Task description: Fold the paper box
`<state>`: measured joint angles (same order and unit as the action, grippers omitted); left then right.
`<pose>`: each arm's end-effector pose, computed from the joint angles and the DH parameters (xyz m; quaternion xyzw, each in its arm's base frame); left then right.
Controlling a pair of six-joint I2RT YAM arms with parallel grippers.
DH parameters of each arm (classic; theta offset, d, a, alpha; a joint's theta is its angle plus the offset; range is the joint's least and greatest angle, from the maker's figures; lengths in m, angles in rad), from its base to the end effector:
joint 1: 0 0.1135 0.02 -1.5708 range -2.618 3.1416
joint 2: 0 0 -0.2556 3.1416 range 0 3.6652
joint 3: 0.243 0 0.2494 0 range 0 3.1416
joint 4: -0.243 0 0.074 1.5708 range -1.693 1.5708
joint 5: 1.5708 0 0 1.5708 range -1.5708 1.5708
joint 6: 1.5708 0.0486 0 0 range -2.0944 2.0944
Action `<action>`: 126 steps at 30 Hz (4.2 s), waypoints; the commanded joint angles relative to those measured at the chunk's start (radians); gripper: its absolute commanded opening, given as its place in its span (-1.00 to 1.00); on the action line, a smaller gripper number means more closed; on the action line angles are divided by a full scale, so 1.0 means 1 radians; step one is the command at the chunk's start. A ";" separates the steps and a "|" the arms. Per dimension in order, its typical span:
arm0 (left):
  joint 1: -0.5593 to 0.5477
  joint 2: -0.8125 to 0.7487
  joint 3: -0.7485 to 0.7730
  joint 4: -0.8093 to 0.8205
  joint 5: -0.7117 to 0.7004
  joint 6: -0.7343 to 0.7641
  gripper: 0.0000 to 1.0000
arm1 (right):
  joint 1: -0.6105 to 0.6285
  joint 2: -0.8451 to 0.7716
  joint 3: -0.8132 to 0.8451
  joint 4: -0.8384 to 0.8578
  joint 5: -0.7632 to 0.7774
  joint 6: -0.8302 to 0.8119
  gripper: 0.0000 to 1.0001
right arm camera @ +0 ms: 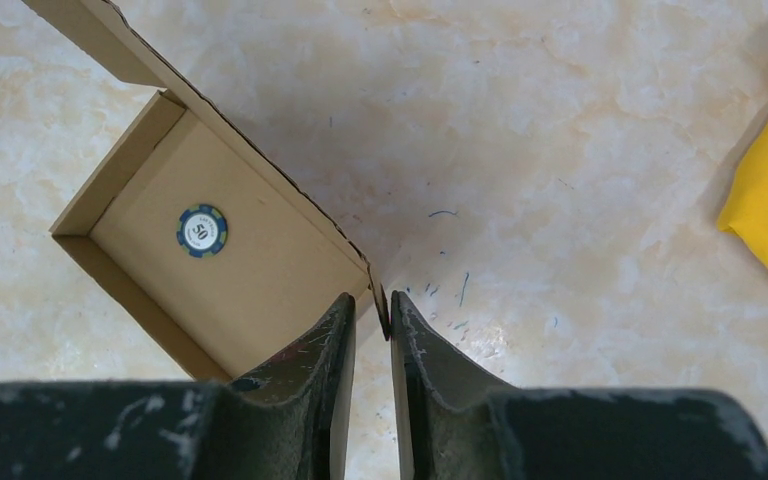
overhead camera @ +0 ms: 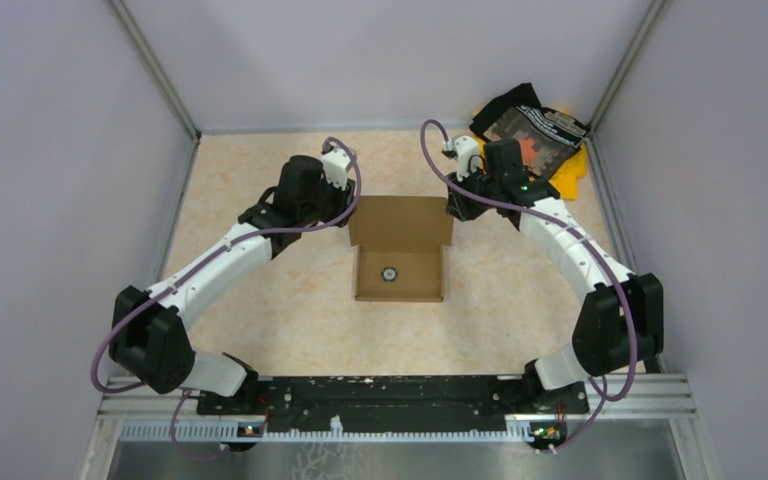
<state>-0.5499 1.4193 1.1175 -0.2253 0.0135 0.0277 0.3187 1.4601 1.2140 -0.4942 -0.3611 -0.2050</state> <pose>0.2864 -0.1763 0.2898 0.2501 0.8300 -0.1343 0.4801 0.3074 0.1195 0.2862 -0.3030 0.8507 0.1866 0.3869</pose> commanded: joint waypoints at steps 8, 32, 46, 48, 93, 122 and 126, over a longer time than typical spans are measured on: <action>-0.014 0.027 0.006 0.006 -0.003 0.011 -0.20 | 0.014 0.016 0.038 0.051 -0.007 0.013 -0.64; -0.016 0.059 0.008 -0.012 -0.049 0.002 -0.42 | 0.026 0.022 0.030 0.064 0.024 0.023 -0.72; -0.016 0.061 0.007 -0.015 -0.047 -0.002 -0.49 | 0.028 0.023 0.015 0.070 0.035 0.032 -0.65; -0.016 0.061 0.007 -0.016 -0.049 -0.002 -0.49 | 0.029 0.023 0.015 0.072 0.039 0.032 -0.64; -0.018 0.079 0.020 -0.011 -0.031 -0.009 -0.68 | 0.056 0.037 0.002 0.057 0.100 0.032 -0.79; -0.062 0.110 0.057 -0.012 -0.087 -0.025 -0.82 | 0.122 0.046 0.013 0.060 0.190 0.078 -1.00; -0.070 0.115 0.057 -0.013 -0.103 -0.058 -0.87 | 0.137 0.044 0.012 0.066 0.207 0.094 -1.00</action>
<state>-0.6003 1.5169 1.1370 -0.2436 -0.0872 0.0078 0.4179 1.5009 1.2102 -0.4496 -0.1520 -0.1444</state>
